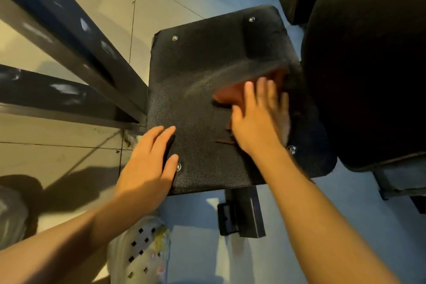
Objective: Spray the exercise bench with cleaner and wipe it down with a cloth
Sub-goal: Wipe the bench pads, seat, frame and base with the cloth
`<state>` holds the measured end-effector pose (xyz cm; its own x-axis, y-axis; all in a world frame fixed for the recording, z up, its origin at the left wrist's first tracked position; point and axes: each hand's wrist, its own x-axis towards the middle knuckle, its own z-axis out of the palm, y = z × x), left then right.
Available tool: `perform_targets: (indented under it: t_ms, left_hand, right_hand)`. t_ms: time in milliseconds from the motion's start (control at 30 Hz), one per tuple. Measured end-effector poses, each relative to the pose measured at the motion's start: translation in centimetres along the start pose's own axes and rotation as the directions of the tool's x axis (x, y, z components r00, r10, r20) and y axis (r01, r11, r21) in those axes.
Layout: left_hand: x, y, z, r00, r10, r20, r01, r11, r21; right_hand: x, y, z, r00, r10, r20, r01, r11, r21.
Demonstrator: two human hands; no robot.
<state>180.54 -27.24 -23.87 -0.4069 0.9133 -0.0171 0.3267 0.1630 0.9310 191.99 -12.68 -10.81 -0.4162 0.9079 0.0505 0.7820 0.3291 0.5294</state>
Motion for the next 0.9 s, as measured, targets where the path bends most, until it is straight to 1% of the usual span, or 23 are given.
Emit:
perform_targets:
  t_ms: [67,100,200,300,400,433,467,500,533,567,600,633,667,700,767,800,833,867,900]
  left_hand:
    - [-0.4,-0.2,0.1,0.999,0.020,0.043,-0.021,1.000,0.022]
    - [-0.5,-0.3,0.2,0.997,0.034,0.064,-0.036,0.999,0.026]
    - [-0.7,-0.3,0.3,0.992,0.074,0.104,-0.078,0.996,0.033]
    - [-0.7,-0.3,-0.1,0.994,0.086,0.065,-0.085,0.996,-0.011]
    - [0.2,-0.9,-0.8,0.991,0.137,0.003,-0.137,0.990,-0.017]
    - [0.6,-1.0,-0.9,0.987,0.162,-0.018,-0.163,0.986,-0.023]
    - [0.8,-1.0,-1.2,0.983,0.175,-0.051,-0.177,0.983,-0.040]
    - [1.2,-1.2,-1.3,0.979,0.178,-0.097,-0.186,0.978,-0.089]
    - [1.4,-0.9,-1.7,0.982,0.133,-0.133,-0.155,0.974,-0.167]
    - [1.7,-0.9,-2.3,0.987,0.077,-0.142,-0.113,0.955,-0.273]
    - [2.0,-0.5,-3.2,0.993,0.016,-0.116,-0.057,0.930,-0.364]
    - [2.3,0.0,-3.9,0.997,0.002,-0.076,-0.035,0.895,-0.445]
    - [2.2,0.5,-4.9,1.000,0.017,-0.026,-0.028,0.843,-0.537]
    - [2.1,1.0,-5.8,0.999,0.037,0.035,-0.005,0.763,-0.646]
    - [1.7,1.5,-7.2,0.987,0.004,0.160,0.122,0.625,-0.771]
    - [1.7,1.4,-7.4,0.983,0.011,0.182,0.133,0.636,-0.760]
    - [1.7,1.3,-7.4,0.985,0.034,0.169,0.098,0.698,-0.710]
    - [1.8,1.2,-7.0,0.986,0.045,0.159,0.073,0.747,-0.660]
    - [1.9,1.1,-6.6,0.987,0.024,0.156,0.084,0.755,-0.650]
  right_hand:
    - [-1.8,3.0,-0.9,0.993,0.118,-0.015,-0.118,0.992,-0.044]
    - [-2.8,3.7,-0.8,0.990,0.141,-0.020,-0.141,0.989,-0.041]
    - [-5.1,2.8,0.1,0.989,0.123,-0.087,-0.125,0.992,-0.018]
    - [-7.0,-0.9,1.9,0.990,-0.005,-0.142,0.010,0.999,0.033]
    - [-9.3,-6.1,3.6,0.974,-0.204,-0.099,0.213,0.973,0.087]
    - [-9.9,-7.5,3.9,0.960,-0.265,-0.090,0.277,0.949,0.153]
    - [-10.4,-8.6,4.0,0.942,-0.315,-0.114,0.335,0.903,0.268]
    - [-10.7,-9.3,4.0,0.926,-0.341,-0.163,0.378,0.832,0.407]
    - [-10.9,-9.7,3.8,0.920,-0.332,-0.208,0.391,0.750,0.534]
    - [-11.0,-9.7,3.3,0.931,-0.297,-0.213,0.361,0.666,0.652]
    - [-10.9,-9.5,2.7,0.950,-0.255,-0.183,0.300,0.565,0.769]
    - [-10.7,-9.1,1.5,0.968,-0.234,-0.088,0.188,0.444,0.876]
    - [-10.3,-8.6,0.2,0.970,-0.243,0.019,0.055,0.297,0.953]
    - [-9.9,-8.1,-1.0,0.965,-0.245,0.091,-0.056,0.146,0.988]
    - [-9.2,-6.9,-2.8,0.964,-0.208,0.166,-0.192,-0.111,0.975]
    - [-8.9,-6.3,-3.3,0.962,-0.178,0.208,-0.243,-0.199,0.949]
    - [-8.5,-5.9,-3.7,0.958,-0.140,0.249,-0.276,-0.231,0.933]
    - [-8.2,-5.3,-3.9,0.959,-0.089,0.270,-0.283,-0.201,0.938]
    - [-7.8,-4.9,-3.8,0.960,-0.024,0.278,-0.279,-0.108,0.954]
